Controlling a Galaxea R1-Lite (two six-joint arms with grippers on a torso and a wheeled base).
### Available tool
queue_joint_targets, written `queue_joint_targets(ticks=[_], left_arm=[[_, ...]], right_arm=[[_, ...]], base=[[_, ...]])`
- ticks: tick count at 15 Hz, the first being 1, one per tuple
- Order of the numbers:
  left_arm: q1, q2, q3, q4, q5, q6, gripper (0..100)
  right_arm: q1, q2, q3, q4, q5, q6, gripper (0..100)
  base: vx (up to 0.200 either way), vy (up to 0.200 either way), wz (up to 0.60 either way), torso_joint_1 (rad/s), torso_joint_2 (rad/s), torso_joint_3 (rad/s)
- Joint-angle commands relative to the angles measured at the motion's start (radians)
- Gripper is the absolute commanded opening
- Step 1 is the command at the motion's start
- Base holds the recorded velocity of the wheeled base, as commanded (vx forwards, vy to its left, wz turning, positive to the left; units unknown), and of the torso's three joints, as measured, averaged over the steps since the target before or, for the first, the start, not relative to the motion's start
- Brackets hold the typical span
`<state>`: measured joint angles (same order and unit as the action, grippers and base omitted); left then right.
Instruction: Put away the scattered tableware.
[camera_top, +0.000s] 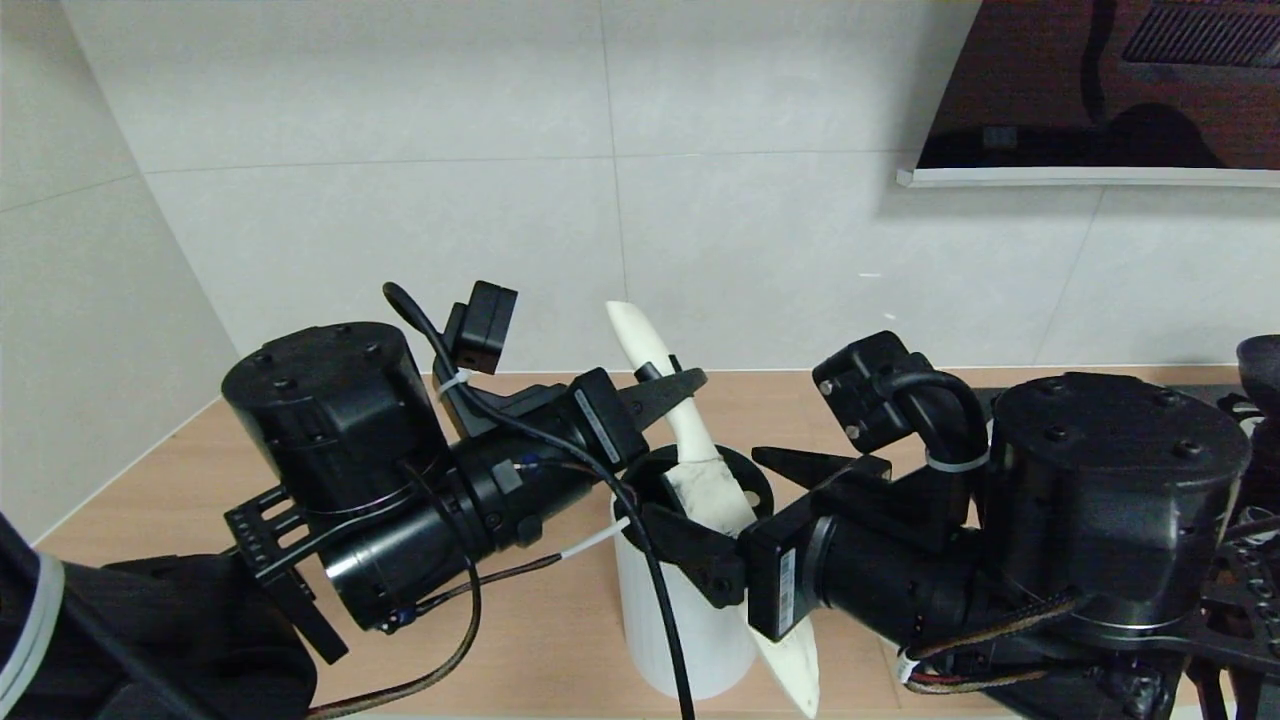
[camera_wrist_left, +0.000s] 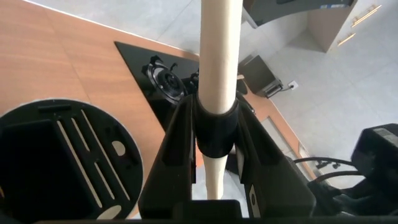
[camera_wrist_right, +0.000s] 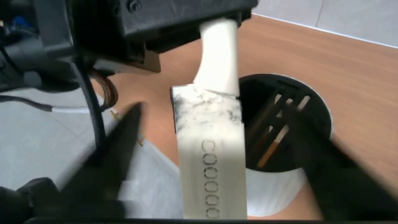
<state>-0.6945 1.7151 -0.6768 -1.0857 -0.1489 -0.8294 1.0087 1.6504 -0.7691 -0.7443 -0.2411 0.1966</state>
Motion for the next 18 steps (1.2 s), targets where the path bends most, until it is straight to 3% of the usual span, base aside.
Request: queue_joint_targets(ticks=[1, 5, 8, 9, 11, 14, 16, 17, 18], left_arm=[[0.001, -0.014, -0.013, 0.001, 0.0, -0.004, 0], [0.007, -0.049, -0.027, 0.018, 0.002, -0.002, 0], [0.024, -0.111, -0.086, 0.17, 0.008, 0.003, 0], [0.027, -0.154, -0.147, 0.291, 0.055, 0.004, 0], [0.027, -0.192, -0.208, 0.389, 0.12, 0.016, 0], [0.027, -0.213, -0.228, 0.408, 0.206, 0.102, 0], [0.023, -0.209, -0.251, 0.418, 0.299, 0.182, 0], [0.021, -0.207, -0.257, 0.426, 0.316, 0.194, 0], [0.0, -0.212, -0.317, 0.506, 0.419, 0.245, 0]], right_arm=[[-0.005, -0.003, 0.001, 0.0, 0.0, 0.0, 100], [-0.045, -0.027, -0.002, 0.0, -0.001, 0.0, 100], [-0.117, -0.052, -0.009, -0.001, 0.0, 0.0, 100], [-0.148, -0.067, -0.013, 0.0, 0.0, 0.0, 100], [-0.183, -0.07, -0.013, 0.0, 0.002, -0.002, 100], [-0.223, -0.066, -0.015, 0.0, 0.003, -0.002, 100], [-0.228, -0.063, -0.013, 0.0, 0.003, -0.002, 100], [-0.228, -0.063, -0.015, 0.0, 0.003, -0.002, 100], [-0.236, -0.063, -0.015, 0.0, 0.002, -0.002, 100]], base=[[0.0, 0.0, 0.0, 0.0, 0.0, 0.0], [0.0, 0.0, 0.0, 0.0, 0.0, 0.0], [0.0, 0.0, 0.0, 0.0, 0.0, 0.0], [0.0, 0.0, 0.0, 0.0, 0.0, 0.0], [0.0, 0.0, 0.0, 0.0, 0.0, 0.0], [0.0, 0.0, 0.0, 0.0, 0.0, 0.0], [0.0, 0.0, 0.0, 0.0, 0.0, 0.0], [0.0, 0.0, 0.0, 0.0, 0.0, 0.0], [0.0, 0.0, 0.0, 0.0, 0.0, 0.0]])
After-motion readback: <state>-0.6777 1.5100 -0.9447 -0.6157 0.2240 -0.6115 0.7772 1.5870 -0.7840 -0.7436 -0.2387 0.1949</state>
